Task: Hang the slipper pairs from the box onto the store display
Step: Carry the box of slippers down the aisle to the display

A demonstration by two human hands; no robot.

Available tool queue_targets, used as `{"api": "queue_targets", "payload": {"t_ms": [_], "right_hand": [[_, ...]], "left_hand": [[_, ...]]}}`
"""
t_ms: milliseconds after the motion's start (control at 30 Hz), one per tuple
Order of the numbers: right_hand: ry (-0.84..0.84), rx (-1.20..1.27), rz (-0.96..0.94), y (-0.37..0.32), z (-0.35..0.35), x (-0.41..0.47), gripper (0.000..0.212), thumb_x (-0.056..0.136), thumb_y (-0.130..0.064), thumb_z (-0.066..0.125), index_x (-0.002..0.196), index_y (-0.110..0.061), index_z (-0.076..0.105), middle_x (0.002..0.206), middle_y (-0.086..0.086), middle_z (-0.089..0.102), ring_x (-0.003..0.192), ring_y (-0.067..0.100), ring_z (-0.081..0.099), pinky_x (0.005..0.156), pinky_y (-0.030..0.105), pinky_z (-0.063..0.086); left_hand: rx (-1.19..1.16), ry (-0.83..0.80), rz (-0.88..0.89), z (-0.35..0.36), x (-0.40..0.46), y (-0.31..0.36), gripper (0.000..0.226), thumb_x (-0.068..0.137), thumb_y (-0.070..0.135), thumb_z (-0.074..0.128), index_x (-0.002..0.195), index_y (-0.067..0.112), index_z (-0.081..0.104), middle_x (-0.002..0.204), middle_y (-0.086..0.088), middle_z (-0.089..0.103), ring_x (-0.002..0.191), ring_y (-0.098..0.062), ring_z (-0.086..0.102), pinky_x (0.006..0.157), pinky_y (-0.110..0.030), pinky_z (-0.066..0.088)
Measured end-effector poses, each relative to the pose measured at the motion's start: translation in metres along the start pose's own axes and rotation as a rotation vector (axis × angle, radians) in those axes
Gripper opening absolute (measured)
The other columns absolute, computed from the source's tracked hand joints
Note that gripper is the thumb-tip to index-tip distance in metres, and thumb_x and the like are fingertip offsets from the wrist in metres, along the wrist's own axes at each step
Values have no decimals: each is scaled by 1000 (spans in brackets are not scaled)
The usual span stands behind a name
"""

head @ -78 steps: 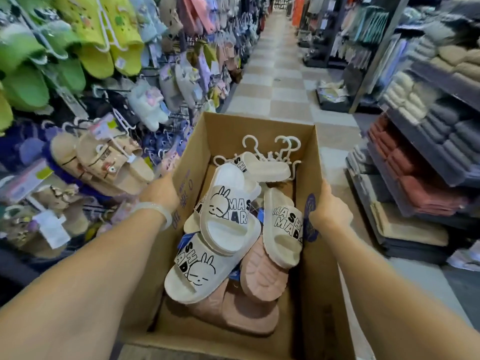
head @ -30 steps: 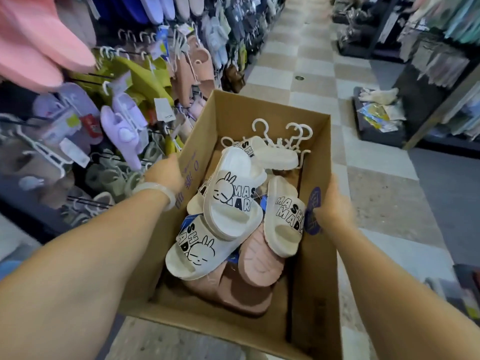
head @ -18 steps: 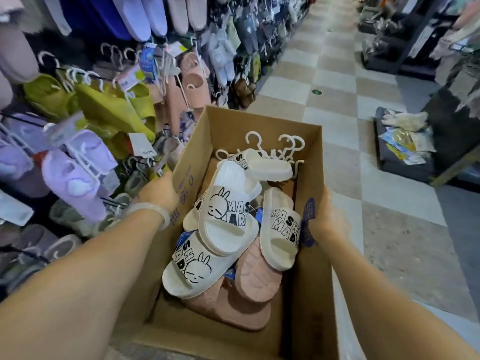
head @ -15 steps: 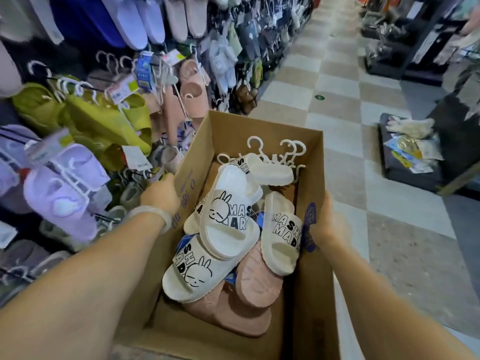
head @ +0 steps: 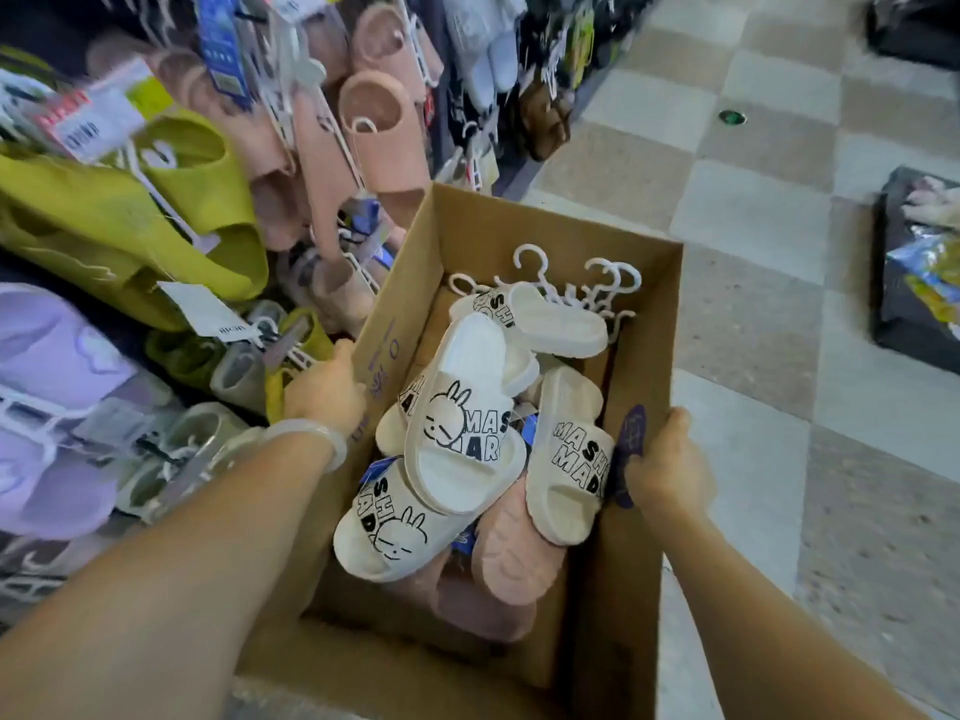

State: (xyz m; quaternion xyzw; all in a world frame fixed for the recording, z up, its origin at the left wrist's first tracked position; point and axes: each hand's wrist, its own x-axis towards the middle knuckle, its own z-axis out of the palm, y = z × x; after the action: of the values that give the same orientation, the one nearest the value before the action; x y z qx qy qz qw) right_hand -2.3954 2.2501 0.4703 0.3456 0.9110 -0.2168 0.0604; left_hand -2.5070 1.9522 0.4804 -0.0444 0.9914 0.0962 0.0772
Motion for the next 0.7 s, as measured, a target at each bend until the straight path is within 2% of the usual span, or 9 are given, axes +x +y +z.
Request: {"api": "queue_targets", "payload": {"t_ms": [133,267,367,567,700], "right_hand": [[-60,-25,36,7,62,35,34,85,-5,48,114,-3,30,82,17,57,84,41,61,69,42,44],[-112,-56,67,23,141,68,44,86,-5,48,125,-4,28,84,15,56,87,40,61,69,41,42],[-113,-69,49,36,205,93,40,86,-7,47,122,-4,28,92,19,62,85,39,61,66,38,39],[-113,-68,78,50,322,137,41,87,-11,48,123,-5,29,97,20,64,87,40,62,70,42,43],[-96,-37,143,61,388,157,40,87,-9,46,123,-6,29,93,21,63,82,40,60,67,39,37]], "left_hand": [[16,-45,-47,66,30,-11,31,90,23,55,114,10,41,91,-20,64,88,-38,62,75,-44,47],[12,-66,-71,147,56,-31,35,91,21,56,117,6,40,83,-22,62,79,-40,61,68,-46,51],[40,-83,-94,206,76,-48,43,92,22,53,127,5,35,90,-23,62,86,-42,60,71,-46,47],[37,-71,-124,309,123,-77,36,91,22,55,119,5,41,98,-28,61,94,-46,58,74,-47,43],[71,-76,-85,367,156,-88,36,92,22,54,121,5,41,101,-28,60,96,-47,57,78,-49,44]]}}
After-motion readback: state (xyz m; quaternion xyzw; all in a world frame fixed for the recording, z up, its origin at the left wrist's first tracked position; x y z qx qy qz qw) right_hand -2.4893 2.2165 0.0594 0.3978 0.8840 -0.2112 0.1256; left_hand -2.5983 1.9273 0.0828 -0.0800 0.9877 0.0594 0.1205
